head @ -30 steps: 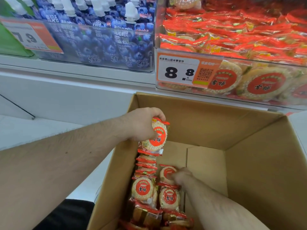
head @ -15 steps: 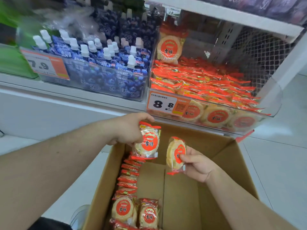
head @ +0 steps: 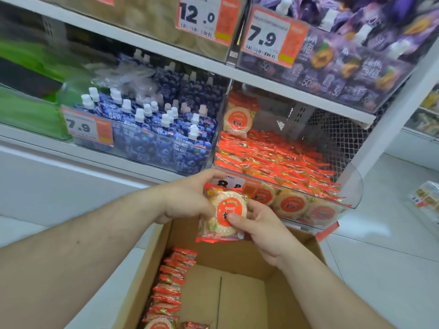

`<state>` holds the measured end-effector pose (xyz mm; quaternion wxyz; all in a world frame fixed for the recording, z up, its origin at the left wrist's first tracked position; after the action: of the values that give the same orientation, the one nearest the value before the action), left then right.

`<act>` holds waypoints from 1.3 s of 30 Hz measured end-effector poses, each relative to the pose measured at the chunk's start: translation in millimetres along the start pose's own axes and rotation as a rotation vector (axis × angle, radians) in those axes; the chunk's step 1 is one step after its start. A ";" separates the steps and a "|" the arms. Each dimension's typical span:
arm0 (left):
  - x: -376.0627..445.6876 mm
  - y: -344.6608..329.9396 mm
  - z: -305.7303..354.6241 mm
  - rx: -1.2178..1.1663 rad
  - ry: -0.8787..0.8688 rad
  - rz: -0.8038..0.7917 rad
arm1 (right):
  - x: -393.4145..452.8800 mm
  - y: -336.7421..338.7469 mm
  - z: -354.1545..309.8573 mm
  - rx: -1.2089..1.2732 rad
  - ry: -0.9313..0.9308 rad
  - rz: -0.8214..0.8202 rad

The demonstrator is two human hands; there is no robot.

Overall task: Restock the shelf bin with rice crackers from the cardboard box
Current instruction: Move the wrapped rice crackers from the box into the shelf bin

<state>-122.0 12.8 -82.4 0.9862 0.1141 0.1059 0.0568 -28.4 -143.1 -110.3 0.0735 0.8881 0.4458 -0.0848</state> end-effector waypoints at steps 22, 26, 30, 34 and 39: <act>9.0 3.1 26.2 -0.079 -0.149 0.341 | 139.4 60.9 -116.8 -0.432 0.226 0.606; 10.5 4.4 25.0 -0.104 -0.147 0.344 | 150.2 56.9 -113.2 -0.555 0.183 0.761; 12.9 6.4 23.6 -0.092 -0.150 0.350 | 154.6 40.6 -109.4 -0.660 0.113 0.783; 15.1 6.1 21.7 -0.072 -0.151 0.356 | 160.1 27.0 -111.4 -0.727 0.023 0.779; 16.1 4.6 22.1 0.021 -0.132 0.383 | 157.2 24.2 -109.4 -0.716 -0.047 0.713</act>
<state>-101.9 14.8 -63.5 0.9609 0.1461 0.0178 0.2347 92.8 -12.4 -36.3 0.4079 0.9020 0.1139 0.0841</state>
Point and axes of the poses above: each hand's wrist, its own x-axis towards the middle knuckle, its own y-axis out of the back of the hand, z = x × y, the point moved 2 cm from there along x, towards the middle knuckle, and after that the axes turned 2 degrees about -z, right-handed, at the moved point
